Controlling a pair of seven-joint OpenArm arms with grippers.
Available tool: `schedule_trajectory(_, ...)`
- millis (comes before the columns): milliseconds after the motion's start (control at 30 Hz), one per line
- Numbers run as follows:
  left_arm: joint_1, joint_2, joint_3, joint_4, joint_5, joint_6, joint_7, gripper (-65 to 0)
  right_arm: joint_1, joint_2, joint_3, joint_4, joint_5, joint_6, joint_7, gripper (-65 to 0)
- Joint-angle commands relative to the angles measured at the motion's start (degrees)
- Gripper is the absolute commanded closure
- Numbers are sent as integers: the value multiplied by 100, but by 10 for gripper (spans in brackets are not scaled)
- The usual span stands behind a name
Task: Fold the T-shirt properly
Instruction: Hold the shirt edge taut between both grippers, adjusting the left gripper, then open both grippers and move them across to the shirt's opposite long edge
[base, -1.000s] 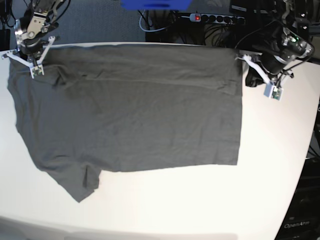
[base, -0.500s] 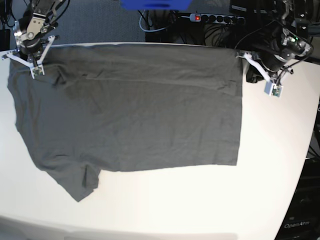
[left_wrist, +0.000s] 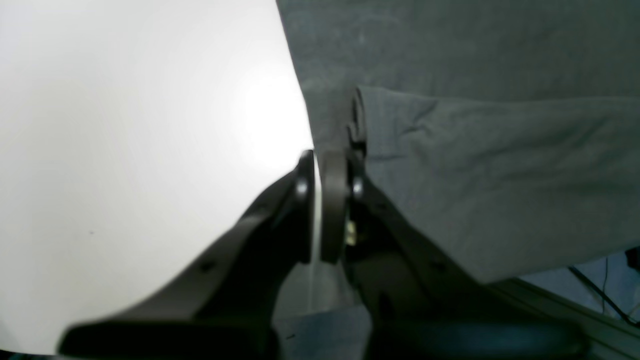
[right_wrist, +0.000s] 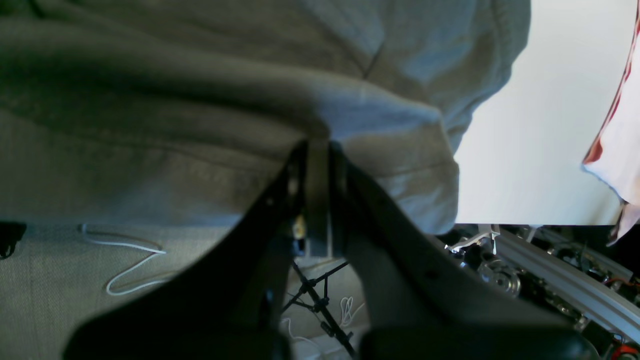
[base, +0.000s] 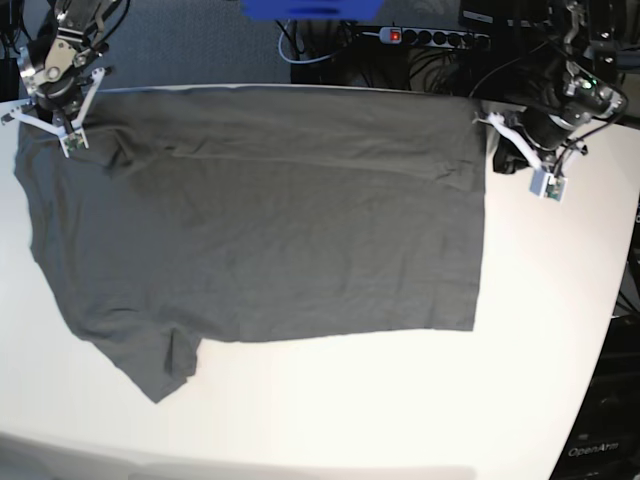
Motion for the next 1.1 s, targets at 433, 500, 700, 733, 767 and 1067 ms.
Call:
schedule_trajectory(433, -4, 79, -23, 75, -8, -18, -92, -35, -41, 75, 31, 526, -339, 78, -95, -1)
schedule_trajectory(500, -4, 79, -23, 66, -8, -18, -92, -35, -41, 75, 31, 605, -339, 78, -86, -1)
schedule_trajectory(700, -4, 79, -23, 66, 1, -18, -92, -35, 91, 83, 31, 605, -339, 78, -77, -1)
schedule_trajectory(733, -4, 79, -23, 66, 1, -18, -92, -35, 100, 83, 31, 614, -339, 78, -77, -1)
schedule_trajectory(767, -4, 79, -23, 66, 1, -18, -92, -35, 109, 83, 31, 640, -339, 78, -68, -1)
schedule_trajectory(1067, -4, 71, -67, 136, -43, -18, -92, -33, 109, 101, 31, 1220, -339, 78, 99, -1)
